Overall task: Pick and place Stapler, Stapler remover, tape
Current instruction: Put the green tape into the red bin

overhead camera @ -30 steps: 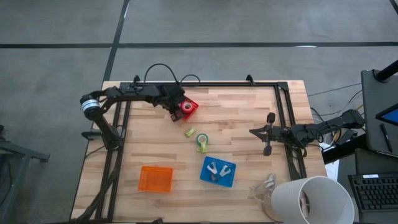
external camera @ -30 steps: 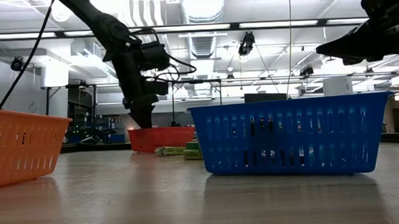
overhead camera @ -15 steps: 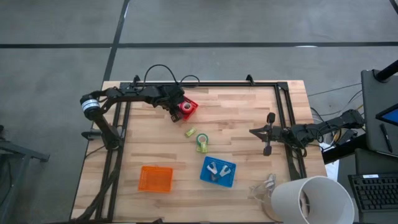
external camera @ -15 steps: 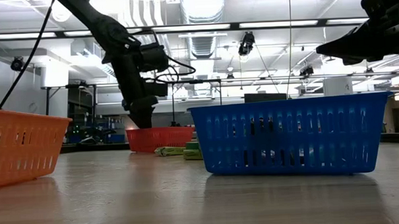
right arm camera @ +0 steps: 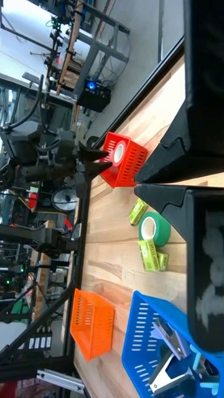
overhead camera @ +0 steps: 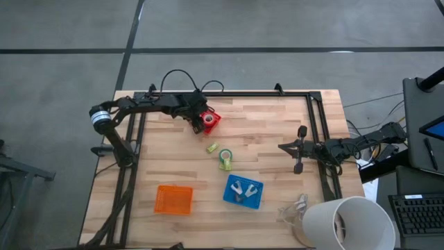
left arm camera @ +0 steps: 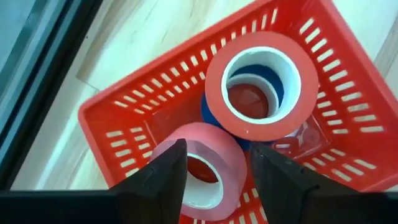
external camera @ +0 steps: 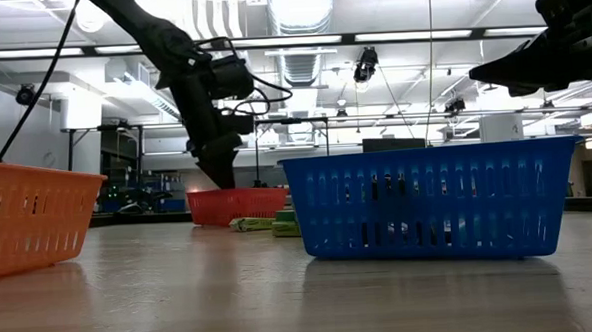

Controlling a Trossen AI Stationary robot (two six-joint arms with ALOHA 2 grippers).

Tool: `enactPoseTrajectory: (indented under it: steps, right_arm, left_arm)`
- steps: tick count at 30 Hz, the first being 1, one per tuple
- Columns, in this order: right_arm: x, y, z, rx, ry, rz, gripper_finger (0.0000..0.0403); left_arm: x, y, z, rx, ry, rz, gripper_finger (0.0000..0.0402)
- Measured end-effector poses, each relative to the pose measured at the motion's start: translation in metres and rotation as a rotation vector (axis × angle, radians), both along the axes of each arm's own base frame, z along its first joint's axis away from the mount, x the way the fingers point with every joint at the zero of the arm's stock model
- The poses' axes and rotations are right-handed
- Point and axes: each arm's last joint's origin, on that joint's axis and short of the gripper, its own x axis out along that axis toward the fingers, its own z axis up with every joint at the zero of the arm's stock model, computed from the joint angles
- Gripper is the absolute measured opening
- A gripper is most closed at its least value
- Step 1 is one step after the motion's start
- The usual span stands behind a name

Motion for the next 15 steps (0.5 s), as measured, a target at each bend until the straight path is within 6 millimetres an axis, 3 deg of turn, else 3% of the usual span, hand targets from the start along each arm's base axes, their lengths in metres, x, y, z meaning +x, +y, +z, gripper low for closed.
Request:
enactPoseTrajectory:
  steps: [15]
  right_arm:
    - [0.0000,0.0000,0.0000,0.000,0.000,0.000,0.0008]
  left_arm:
    - [0.0015,0.0007,0.0094,0.003,-0.004,-0.002,0.0175]
